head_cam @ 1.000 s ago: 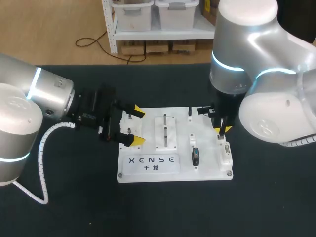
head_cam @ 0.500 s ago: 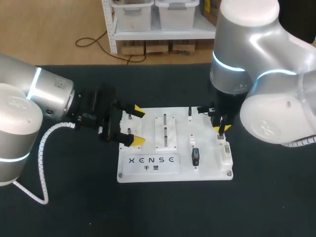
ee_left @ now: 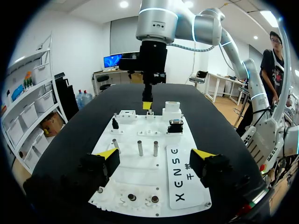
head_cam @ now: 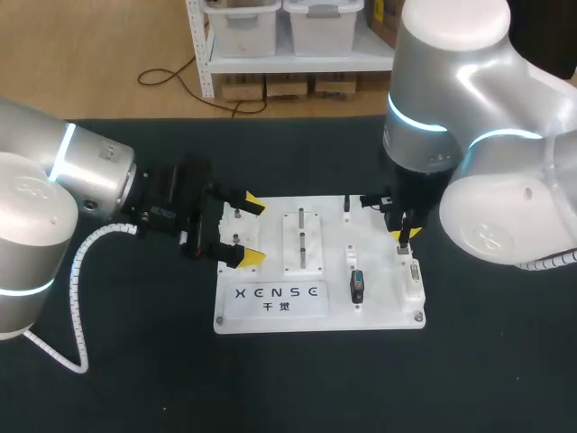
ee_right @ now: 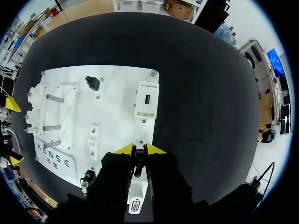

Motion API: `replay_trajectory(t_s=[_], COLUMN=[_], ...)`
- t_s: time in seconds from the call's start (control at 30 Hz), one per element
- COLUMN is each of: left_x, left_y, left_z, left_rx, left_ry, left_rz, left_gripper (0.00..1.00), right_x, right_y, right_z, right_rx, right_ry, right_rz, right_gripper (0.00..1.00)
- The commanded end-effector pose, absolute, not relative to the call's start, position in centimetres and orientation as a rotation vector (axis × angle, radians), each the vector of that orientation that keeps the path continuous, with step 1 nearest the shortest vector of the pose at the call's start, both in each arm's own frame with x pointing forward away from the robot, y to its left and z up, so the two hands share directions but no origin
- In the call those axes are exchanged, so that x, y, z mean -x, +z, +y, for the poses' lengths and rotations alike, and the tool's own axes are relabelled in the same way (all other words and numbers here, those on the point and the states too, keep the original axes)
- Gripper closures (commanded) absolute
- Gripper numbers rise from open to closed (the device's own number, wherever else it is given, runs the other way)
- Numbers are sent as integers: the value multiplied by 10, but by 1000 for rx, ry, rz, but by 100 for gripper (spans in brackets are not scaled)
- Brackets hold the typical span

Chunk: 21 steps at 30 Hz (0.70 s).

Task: Insert the Ethernet cable into its matching sockets.

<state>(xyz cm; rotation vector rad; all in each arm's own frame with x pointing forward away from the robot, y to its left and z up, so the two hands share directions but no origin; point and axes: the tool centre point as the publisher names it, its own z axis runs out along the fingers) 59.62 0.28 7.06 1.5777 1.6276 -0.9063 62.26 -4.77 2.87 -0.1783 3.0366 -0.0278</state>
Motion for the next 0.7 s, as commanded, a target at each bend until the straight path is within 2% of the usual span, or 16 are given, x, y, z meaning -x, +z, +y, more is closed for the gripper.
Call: replay_trajectory(t_s=[0.03,0.7], left_x=[-597,-597], left_y=[69,69], left_z=[3,3], left_rx=[-1576,-1576], left_ry=[-908,-908], left_rz=[1622,1622], left_gripper=[0,0], right_x=[-620,-612], right_y=[26,17], right_z=[-48,-54], right_rx=[174,154], right_ry=[-29,-42], right_rz=[3030,3084], right_gripper=[100,100])
